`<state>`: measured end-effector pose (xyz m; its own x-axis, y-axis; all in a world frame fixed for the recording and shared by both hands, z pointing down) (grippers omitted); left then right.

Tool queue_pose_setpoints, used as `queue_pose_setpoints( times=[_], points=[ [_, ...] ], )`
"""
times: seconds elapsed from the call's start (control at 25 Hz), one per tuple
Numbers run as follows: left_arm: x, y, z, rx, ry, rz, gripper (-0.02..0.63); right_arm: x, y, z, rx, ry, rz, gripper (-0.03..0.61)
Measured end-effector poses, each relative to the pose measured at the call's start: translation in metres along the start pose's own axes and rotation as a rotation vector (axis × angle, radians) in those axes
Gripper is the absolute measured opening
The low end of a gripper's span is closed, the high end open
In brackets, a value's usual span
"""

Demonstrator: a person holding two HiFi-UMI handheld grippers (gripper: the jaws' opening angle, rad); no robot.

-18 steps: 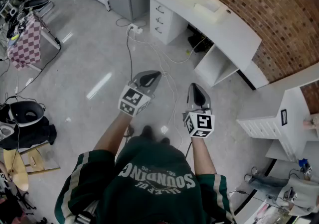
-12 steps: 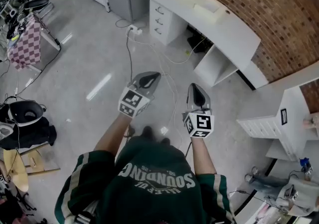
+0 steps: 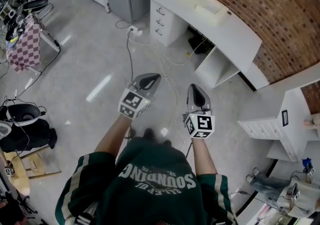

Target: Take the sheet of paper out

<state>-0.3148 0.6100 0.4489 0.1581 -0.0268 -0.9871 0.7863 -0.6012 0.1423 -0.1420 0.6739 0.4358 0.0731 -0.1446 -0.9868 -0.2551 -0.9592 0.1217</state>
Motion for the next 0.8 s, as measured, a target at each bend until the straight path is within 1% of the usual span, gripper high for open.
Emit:
queue_pose_setpoints(
  times=[0.16, 0.4, 0.64, 0.8],
  points=[
    [0.0, -0.003, 0.014, -0.017, 0.0, -0.001, 0.011, -0.001, 0.009, 0.009, -0.006, 0.004, -0.002, -0.002],
    [-0.004, 0.0, 0.031, -0.021, -0.008, 0.009, 0.011, -0.003, 0.02, 0.018, -0.013, 0.022, -0.002, -0.002],
    [-0.007, 0.018, 0.046, -0.025, -0.022, 0.018, 0.011, 0.0, 0.043, 0.006, -0.026, 0.021, 0.009, -0.002],
    [-0.01, 0.04, 0.06, -0.02, -0.027, 0.026, 0.011, 0.002, 0.068, -0.008, -0.024, 0.018, 0.01, -0.002]
  ],
)
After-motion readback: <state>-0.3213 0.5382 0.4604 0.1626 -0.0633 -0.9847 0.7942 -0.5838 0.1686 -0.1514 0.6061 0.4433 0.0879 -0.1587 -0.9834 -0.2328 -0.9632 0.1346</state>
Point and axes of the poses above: the fingertips, and each gripper's own axes: y forward along the fingers, z to its left, x out of its top, the point moved 5 cm from there along -y, backward along the fingers, and after that the axes turned 5 degrees about y, right-handed, at the moved point
